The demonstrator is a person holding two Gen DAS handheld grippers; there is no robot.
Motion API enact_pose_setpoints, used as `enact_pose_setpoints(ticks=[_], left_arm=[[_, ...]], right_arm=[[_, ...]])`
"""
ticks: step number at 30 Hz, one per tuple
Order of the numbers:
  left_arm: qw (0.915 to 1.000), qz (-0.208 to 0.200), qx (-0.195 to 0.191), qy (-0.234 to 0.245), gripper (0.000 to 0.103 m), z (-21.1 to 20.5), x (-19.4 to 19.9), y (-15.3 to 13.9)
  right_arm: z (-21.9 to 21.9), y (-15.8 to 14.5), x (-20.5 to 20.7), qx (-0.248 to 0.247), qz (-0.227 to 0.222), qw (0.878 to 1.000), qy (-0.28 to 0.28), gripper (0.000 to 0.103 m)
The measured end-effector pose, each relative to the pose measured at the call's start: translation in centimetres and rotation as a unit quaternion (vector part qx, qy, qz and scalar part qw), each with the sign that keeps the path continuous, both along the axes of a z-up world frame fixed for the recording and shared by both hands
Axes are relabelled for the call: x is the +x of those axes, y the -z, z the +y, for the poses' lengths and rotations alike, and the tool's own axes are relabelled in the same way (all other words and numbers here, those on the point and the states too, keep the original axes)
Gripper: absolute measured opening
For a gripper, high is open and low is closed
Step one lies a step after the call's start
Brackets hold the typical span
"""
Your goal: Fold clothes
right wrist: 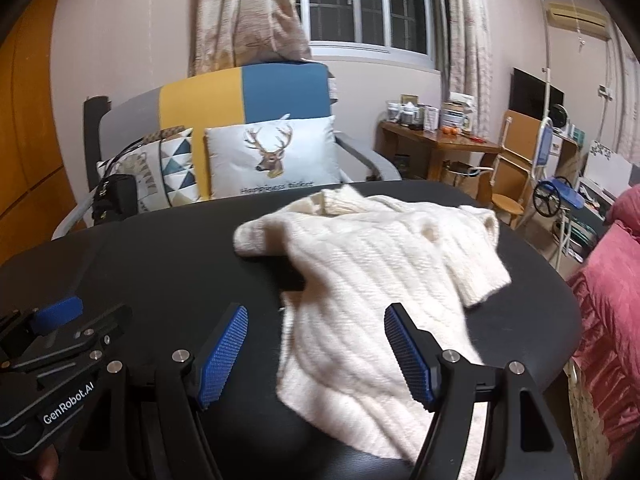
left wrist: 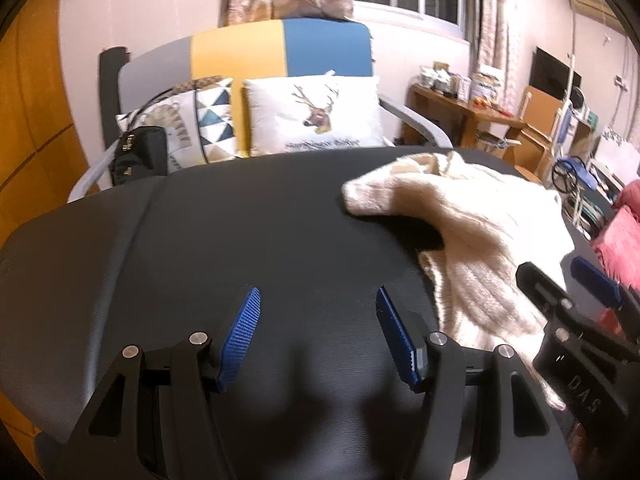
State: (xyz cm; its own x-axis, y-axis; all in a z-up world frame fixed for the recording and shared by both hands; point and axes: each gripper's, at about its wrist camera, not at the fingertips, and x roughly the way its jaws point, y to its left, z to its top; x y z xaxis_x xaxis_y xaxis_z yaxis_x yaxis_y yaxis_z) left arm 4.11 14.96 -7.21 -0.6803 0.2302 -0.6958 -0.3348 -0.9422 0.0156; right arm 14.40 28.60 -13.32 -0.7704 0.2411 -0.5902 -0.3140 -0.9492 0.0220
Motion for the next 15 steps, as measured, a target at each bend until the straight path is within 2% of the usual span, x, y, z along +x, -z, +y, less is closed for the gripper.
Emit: enact_pose_setpoints(ticks=[6, 12, 15], left_arm=[[0.9979, -0.036, -0.009, 0.053, 0.064, 2.9, -1.0, 1.0], [0.9962, -0.045, -0.019, 0.072, 0.064, 6.2, -3.2, 1.5], [0.9948, -0.037, -0.031, 0.089, 0.064, 8.5, -4.3, 1.5]], right_arm=[[3.7, 0.4, 0.3, -0.016, 0.005, 1.0, 0.016, 0.073], [7.3, 1.9, -0.6, -0.029, -0.016, 0.999, 0.035, 0.073], [8.4, 2.2, -1.3, -0.037, -0.013, 0.999, 0.022, 0.073]])
